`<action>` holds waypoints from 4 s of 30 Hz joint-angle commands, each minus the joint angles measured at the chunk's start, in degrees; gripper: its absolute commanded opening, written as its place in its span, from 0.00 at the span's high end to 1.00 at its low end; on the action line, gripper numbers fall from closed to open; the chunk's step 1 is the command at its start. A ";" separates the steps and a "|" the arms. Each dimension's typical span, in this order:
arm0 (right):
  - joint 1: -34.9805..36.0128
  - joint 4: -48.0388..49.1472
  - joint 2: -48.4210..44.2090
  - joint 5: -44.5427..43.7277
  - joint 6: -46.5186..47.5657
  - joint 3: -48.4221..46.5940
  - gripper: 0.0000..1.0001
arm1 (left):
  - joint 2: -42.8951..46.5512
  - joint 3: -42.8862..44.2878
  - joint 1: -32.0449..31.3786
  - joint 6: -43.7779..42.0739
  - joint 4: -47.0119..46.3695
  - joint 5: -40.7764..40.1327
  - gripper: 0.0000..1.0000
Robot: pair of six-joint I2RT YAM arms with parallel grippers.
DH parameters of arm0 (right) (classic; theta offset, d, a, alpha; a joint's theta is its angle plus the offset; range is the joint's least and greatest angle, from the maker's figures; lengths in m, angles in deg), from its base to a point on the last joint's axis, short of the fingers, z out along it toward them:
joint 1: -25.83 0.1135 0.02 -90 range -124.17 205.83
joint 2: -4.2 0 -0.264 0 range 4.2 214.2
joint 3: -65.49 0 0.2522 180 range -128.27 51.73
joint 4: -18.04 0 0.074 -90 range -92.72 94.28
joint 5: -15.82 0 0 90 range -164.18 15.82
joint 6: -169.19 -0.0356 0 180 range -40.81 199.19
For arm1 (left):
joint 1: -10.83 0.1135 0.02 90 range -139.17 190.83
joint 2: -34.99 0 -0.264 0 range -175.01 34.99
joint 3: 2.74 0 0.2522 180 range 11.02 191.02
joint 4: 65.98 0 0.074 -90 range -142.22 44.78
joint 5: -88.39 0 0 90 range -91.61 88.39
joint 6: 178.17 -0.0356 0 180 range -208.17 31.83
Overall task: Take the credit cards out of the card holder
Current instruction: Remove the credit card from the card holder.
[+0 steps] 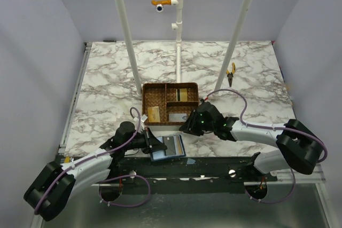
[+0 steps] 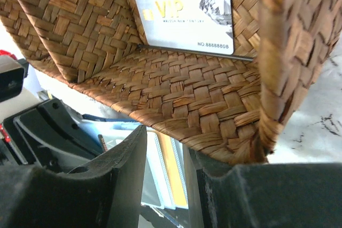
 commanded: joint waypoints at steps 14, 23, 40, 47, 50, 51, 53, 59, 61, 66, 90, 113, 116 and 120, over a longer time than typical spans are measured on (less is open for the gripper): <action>0.22 3.17 -6.05 10.45 4.32 2.93 0.60 | -10.94 -8.23 0.85 7.41 -27.70 -1.76 1.00; 0.49 6.51 -5.85 12.45 2.52 4.12 0.60 | -8.01 -7.42 1.61 6.36 -24.21 -1.41 1.00; 1.37 0.78 -13.35 8.89 4.89 2.57 0.58 | -4.86 -6.62 2.03 4.65 -18.76 -1.14 1.00; 1.59 5.18 -9.64 12.22 4.20 2.75 0.58 | -4.27 -6.16 2.03 4.30 -18.23 -0.60 1.00; 1.72 6.62 -8.69 13.01 3.63 3.10 0.59 | -4.10 -5.97 2.03 4.12 -18.05 -0.53 1.00; 1.72 6.95 -8.64 13.02 3.60 3.11 0.59 | -4.09 -5.98 2.08 4.12 -18.13 -0.51 1.00; 1.79 6.86 -8.66 12.79 3.50 3.10 0.59 | -4.14 -5.86 2.04 3.95 -18.05 -0.42 1.00; 1.81 8.17 -7.73 14.09 3.39 3.25 0.59 | -4.14 -5.72 2.07 3.77 -18.69 0.00 1.00; 1.89 9.04 -6.86 14.76 2.92 3.50 0.59 | -4.05 -5.65 2.08 3.77 -18.82 0.16 1.00; 2.09 11.27 -5.82 15.84 2.14 4.12 0.59 | -3.70 -5.51 2.08 3.68 -18.82 0.34 1.00; 2.34 16.47 -5.10 18.54 -0.42 5.63 0.72 | -3.87 -4.69 2.00 3.57 -19.45 1.07 1.00; 2.34 9.72 -8.53 9.46 -1.27 8.00 0.99 | 1.71 -4.59 2.04 1.44 -11.14 1.10 0.91; 2.34 10.04 -8.41 9.82 -1.14 8.19 0.99 | 2.89 -4.68 2.03 1.15 -9.98 0.70 0.83; 2.34 11.12 -8.13 10.57 -0.99 8.46 0.99 | 3.67 -4.06 2.08 0.40 -8.43 0.65 0.82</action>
